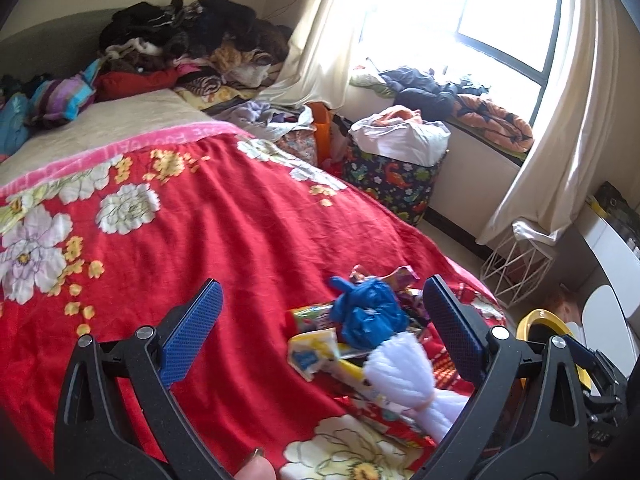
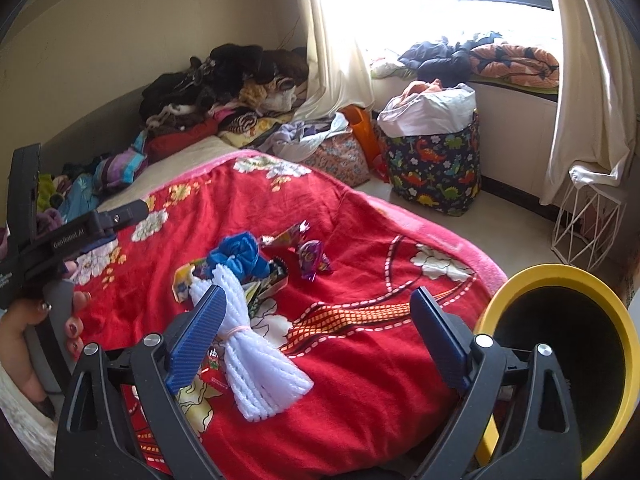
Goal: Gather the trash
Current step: 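Move both open grippers back toward the blue wrapper and foam mesh, then grasp the white foam mesh with right gripper while left gripper grasps yellow chip bag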
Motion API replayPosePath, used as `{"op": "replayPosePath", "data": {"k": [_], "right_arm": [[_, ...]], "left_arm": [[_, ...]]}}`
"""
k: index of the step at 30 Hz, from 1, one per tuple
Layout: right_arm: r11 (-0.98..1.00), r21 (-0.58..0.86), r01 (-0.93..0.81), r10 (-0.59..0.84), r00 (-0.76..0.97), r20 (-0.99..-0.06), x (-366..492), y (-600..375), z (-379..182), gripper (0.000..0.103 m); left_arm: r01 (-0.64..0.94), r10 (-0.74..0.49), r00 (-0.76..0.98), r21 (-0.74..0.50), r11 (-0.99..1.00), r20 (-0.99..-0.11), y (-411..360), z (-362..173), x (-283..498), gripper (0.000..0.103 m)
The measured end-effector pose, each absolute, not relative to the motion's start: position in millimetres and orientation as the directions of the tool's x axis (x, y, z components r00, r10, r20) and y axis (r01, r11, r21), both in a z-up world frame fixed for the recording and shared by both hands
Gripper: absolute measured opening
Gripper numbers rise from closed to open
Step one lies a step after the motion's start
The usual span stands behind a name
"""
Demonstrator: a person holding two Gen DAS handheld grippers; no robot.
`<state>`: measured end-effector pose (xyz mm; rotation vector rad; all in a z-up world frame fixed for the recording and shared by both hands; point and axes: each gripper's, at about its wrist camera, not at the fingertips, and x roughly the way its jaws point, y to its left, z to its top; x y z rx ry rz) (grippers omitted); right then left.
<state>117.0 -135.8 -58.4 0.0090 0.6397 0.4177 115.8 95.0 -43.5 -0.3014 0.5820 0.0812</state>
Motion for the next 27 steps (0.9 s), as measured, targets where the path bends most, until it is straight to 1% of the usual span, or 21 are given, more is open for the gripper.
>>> {"op": "replayPosePath", "data": {"k": [5,9,11,13,16,20,26,27], "right_arm": [[0.908,0.123,-0.401,0.387,0.686,-0.616,122.5,-124.5,-72.7,0.09],[0.899,0.115,-0.423,0.389,0.648,-0.655,127.8,-115.0,-87.3,0.09],[0.895,0.113,-0.432,0.39,0.632,-0.67,129.8,-112.1,-93.7,0.09],[0.891,0.11,-0.44,0.389,0.617,-0.684,131.5,-109.1,-99.9,0.09],[0.886,0.115,-0.449,0.392,0.593,-0.704,134.1,-105.7,-108.8,0.09],[0.878,0.125,-0.462,0.397,0.558,-0.729,136.5,-102.0,-119.7,0.089],[0.862,0.134,-0.489,0.406,0.506,-0.761,140.6,-95.1,-131.6,0.084],[0.857,0.138,-0.497,0.412,0.499,-0.763,140.4,-94.2,-132.3,0.082]], "left_arm": [[-0.202,0.014,0.809,-0.256,0.945,-0.587,112.6,-57.9,118.2,0.092],[-0.206,-0.005,0.785,-0.268,0.941,-0.62,121.0,-73.0,120.2,0.092],[-0.196,-0.038,0.771,-0.294,0.935,-0.635,123.1,-80.9,122.4,0.085],[-0.182,-0.077,0.761,-0.326,0.928,-0.644,123.5,-88.1,124.6,0.083],[-0.164,-0.12,0.746,-0.355,0.92,-0.655,119.8,-96.0,128.9,0.075],[-0.146,-0.165,0.728,-0.387,0.91,-0.665,113.7,-103.7,136.0,0.067],[-0.151,-0.196,0.698,-0.408,0.9,-0.688,109.9,-118.3,147.6,0.062],[-0.149,-0.199,0.696,-0.41,0.9,-0.689,109.1,-119.5,148.7,0.062]]}}
